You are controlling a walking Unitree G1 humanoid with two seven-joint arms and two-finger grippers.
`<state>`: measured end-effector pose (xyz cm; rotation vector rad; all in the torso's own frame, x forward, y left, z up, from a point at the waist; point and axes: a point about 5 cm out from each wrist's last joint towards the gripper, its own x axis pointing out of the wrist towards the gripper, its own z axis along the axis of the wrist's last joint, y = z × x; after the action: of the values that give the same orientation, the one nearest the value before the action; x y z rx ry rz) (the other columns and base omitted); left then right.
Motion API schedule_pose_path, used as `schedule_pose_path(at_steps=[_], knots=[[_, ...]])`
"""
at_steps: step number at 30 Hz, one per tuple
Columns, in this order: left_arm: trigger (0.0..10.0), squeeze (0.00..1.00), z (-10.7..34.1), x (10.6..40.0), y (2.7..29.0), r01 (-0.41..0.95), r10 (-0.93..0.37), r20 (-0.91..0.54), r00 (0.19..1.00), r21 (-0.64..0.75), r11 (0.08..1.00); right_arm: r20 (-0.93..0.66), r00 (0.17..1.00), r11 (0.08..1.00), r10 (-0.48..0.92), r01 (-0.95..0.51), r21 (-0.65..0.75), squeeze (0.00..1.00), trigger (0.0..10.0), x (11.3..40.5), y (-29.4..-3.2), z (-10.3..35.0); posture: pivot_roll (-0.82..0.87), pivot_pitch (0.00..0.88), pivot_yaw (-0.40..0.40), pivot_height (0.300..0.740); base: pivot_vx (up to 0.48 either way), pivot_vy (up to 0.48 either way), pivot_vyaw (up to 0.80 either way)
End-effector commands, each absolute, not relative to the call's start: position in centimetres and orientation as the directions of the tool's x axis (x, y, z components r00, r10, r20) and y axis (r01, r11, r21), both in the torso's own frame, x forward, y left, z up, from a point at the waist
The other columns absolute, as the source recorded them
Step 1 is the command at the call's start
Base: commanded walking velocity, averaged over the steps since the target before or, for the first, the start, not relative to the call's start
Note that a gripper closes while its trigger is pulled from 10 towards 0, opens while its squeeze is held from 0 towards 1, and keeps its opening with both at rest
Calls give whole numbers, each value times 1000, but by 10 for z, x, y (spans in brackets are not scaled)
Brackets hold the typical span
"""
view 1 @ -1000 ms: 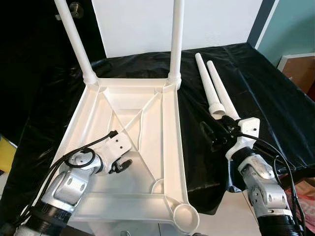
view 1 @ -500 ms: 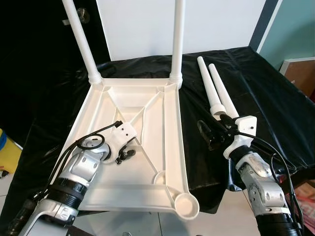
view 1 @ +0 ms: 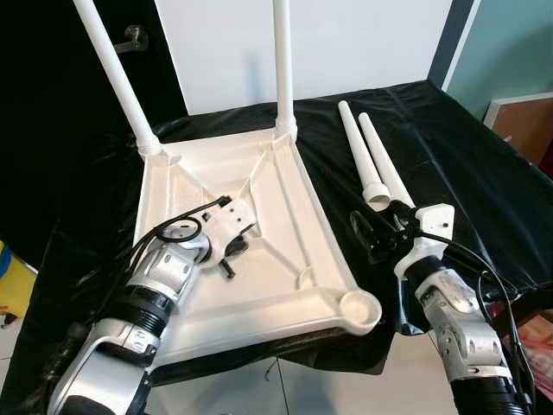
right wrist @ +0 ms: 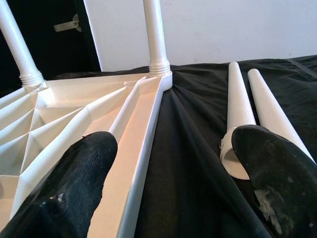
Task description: Building children table
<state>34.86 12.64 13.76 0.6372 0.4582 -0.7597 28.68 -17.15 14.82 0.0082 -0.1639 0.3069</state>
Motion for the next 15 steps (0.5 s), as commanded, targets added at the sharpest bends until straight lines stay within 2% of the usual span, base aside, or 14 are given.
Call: schedule_pose_path(at_steps=[1, 6, 15], knots=[[0, 0, 126, 353, 135, 654, -373, -583, 722, 397, 645, 171, 940, 955, 297, -296, -28, 0, 10000, 287, -172, 151, -186, 13, 58, 740, 0, 0, 0], [0, 0, 129, 362, 118, 637, -380, -551, 743, 406, 656, 180, 941, 958, 286, -286, -29, 0, 10000, 287, -172, 153, -198, 5, 58, 740, 0, 0, 0], [0, 0, 131, 371, 115, 591, -345, -522, 780, 433, 680, 188, 941, 960, 281, -280, -32, 0, 10000, 290, -172, 155, -199, 3, 53, 740, 0, 0, 0]])
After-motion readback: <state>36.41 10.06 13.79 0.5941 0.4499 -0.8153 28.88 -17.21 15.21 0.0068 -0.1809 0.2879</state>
